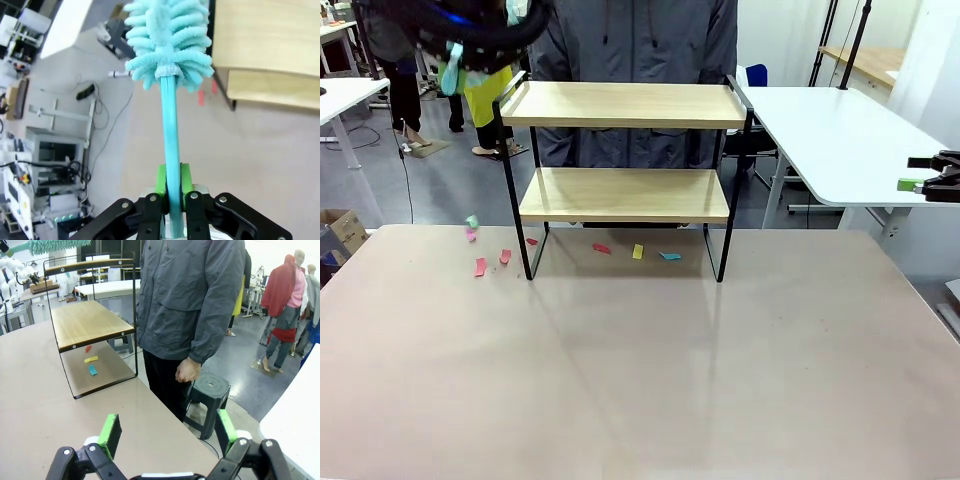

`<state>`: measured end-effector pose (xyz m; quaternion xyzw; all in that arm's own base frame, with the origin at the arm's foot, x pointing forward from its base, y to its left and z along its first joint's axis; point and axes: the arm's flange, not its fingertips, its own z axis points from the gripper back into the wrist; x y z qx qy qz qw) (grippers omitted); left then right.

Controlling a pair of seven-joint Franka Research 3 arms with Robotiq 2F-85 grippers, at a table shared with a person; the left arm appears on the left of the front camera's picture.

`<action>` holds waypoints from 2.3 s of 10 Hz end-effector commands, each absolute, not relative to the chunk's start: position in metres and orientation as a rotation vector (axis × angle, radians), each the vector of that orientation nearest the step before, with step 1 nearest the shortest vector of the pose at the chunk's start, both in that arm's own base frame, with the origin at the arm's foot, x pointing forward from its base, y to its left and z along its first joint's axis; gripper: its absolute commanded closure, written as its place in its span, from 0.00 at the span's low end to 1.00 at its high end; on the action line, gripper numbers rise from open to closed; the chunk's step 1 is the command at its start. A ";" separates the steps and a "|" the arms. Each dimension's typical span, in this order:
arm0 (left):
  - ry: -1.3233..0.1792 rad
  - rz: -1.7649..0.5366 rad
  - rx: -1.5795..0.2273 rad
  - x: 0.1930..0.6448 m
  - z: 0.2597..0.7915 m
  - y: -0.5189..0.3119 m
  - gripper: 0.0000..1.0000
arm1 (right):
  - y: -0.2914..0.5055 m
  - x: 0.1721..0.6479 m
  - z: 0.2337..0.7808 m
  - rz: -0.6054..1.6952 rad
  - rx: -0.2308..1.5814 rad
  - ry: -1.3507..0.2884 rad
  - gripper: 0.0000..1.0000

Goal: Clean the shelf.
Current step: Clean the specific section of the Shelf indicated by the human with the Duster.

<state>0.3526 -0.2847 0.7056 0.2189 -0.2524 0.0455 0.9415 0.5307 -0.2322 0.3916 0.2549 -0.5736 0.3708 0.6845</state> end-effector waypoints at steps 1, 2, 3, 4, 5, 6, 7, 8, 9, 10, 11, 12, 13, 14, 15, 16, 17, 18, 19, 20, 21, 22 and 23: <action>-0.576 0.052 0.393 0.355 0.719 -0.287 0.87 | -0.230 0.532 0.397 0.822 0.555 -1.267 0.00; -0.583 0.052 0.341 0.351 0.722 -0.288 0.87 | -0.230 0.532 0.397 0.822 0.555 -1.267 0.00; -0.581 0.063 0.221 0.351 0.727 -0.289 0.87 | -0.230 0.532 0.397 0.822 0.555 -1.267 0.00; -0.572 0.071 0.392 0.349 0.723 -0.295 0.87 | -0.230 0.532 0.397 0.822 0.555 -1.267 0.00; -0.572 0.071 0.392 0.349 0.723 -0.295 0.87 | -0.230 0.532 0.397 0.822 0.555 -1.267 0.00; -0.583 0.064 0.323 0.351 0.729 -0.299 0.87 | -0.230 0.532 0.397 0.822 0.555 -1.267 0.00; -0.596 -0.010 0.225 0.346 0.741 -0.291 0.87 | -0.230 0.532 0.397 0.822 0.555 -1.267 0.00; -0.608 -0.076 0.135 0.342 0.750 -0.277 0.87 | -0.230 0.532 0.397 0.822 0.555 -1.267 0.00; -0.589 -0.164 0.029 0.337 0.758 -0.254 0.87 | -0.230 0.532 0.397 0.822 0.555 -1.267 0.00; -0.565 -0.255 -0.054 0.334 0.761 -0.235 0.87 | -0.230 0.532 0.397 0.822 0.555 -1.267 0.00; -0.539 -0.370 -0.159 0.329 0.761 -0.217 0.87 | -0.230 0.532 0.397 0.822 0.555 -1.267 0.00; -0.497 -0.456 -0.234 0.326 0.761 -0.203 0.87 | -0.230 0.532 0.397 0.822 0.555 -1.267 0.00; -0.445 -0.578 -0.314 0.319 0.760 -0.192 0.87 | -0.230 0.532 0.397 0.822 0.555 -1.267 0.00; -0.405 -0.691 -0.334 0.314 0.759 -0.186 0.87 | -0.230 0.532 0.397 0.822 0.555 -1.267 0.00; -0.325 -0.838 -0.283 0.305 0.756 -0.182 0.87 | -0.230 0.532 0.397 0.822 0.555 -1.267 0.00; -0.321 -0.918 -0.289 0.298 0.755 -0.180 0.87 | -0.230 0.532 0.397 0.822 0.555 -1.267 0.00; -0.301 -1.016 -0.250 0.287 0.753 -0.180 0.87 | -0.230 0.532 0.397 0.822 0.555 -1.267 0.00; -0.248 -1.053 -0.194 0.284 0.746 -0.181 0.87 | -0.230 0.532 0.397 0.822 0.555 -1.267 0.00; -0.189 -1.071 -0.159 0.284 0.737 -0.186 0.87 | -0.230 0.532 0.397 0.822 0.555 -1.267 0.00; -0.132 -1.132 -0.103 0.280 0.724 -0.196 0.87 | -0.230 0.532 0.397 0.822 0.555 -1.267 0.00; -0.096 -1.203 -0.047 0.279 0.706 -0.206 0.87 | -0.230 0.532 0.397 0.822 0.555 -1.267 0.00; -0.040 -1.266 -0.016 0.278 0.679 -0.217 0.87 | -0.230 0.532 0.397 0.822 0.555 -1.267 0.00; -0.006 -1.322 0.010 0.278 0.654 -0.224 0.87 | -0.230 0.532 0.397 0.822 0.555 -1.267 0.00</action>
